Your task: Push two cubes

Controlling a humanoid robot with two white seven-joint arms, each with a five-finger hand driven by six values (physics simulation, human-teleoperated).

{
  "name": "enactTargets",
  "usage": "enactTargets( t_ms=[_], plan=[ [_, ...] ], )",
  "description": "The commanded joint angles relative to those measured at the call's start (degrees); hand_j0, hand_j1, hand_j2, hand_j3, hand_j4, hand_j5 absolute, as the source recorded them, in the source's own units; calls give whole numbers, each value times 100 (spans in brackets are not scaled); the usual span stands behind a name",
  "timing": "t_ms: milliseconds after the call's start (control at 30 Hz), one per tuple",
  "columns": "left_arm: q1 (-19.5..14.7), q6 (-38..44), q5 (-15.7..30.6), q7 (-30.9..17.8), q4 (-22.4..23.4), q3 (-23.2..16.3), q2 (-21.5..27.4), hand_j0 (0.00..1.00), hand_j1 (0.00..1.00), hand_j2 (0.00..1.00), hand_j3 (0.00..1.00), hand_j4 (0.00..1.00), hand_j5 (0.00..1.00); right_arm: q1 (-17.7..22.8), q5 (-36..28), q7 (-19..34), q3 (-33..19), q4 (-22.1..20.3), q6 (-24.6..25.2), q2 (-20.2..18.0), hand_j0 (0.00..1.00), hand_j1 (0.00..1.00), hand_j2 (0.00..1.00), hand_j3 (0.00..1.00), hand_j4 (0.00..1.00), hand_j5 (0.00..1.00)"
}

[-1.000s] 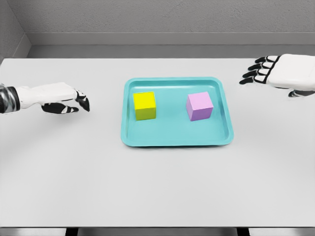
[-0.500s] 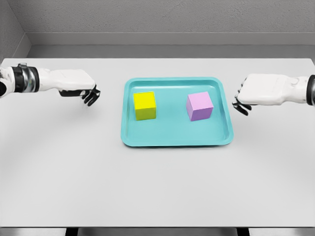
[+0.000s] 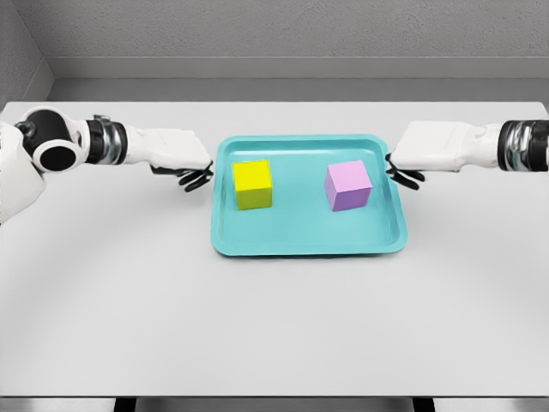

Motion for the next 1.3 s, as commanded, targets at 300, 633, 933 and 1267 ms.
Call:
enactTargets(
  t_ms=[300,633,933,1267],
  plan=[
    [-141,12,-176,1,88,-157,-148,6,6,6,6,6,6,-44,334,-1,204,632,13,448,1,1,1,1,1,1],
    [-141,12,-185,1,17,-350,-280,6,6,6,6,6,6,-53,413,-1,283,1010,13,598,1,1,1,1,1,1],
    [-185,12,-220,1,439,-333,-482,6,6,6,6,6,6,-141,606,-1,292,1651,13,941,1,1,1,1,1,1],
    [-193,12,-387,1,615,-333,-605,6,6,6,6,6,6,-193,720,-1,371,2126,13,1222,2,2,2,2,2,2]
  ],
)
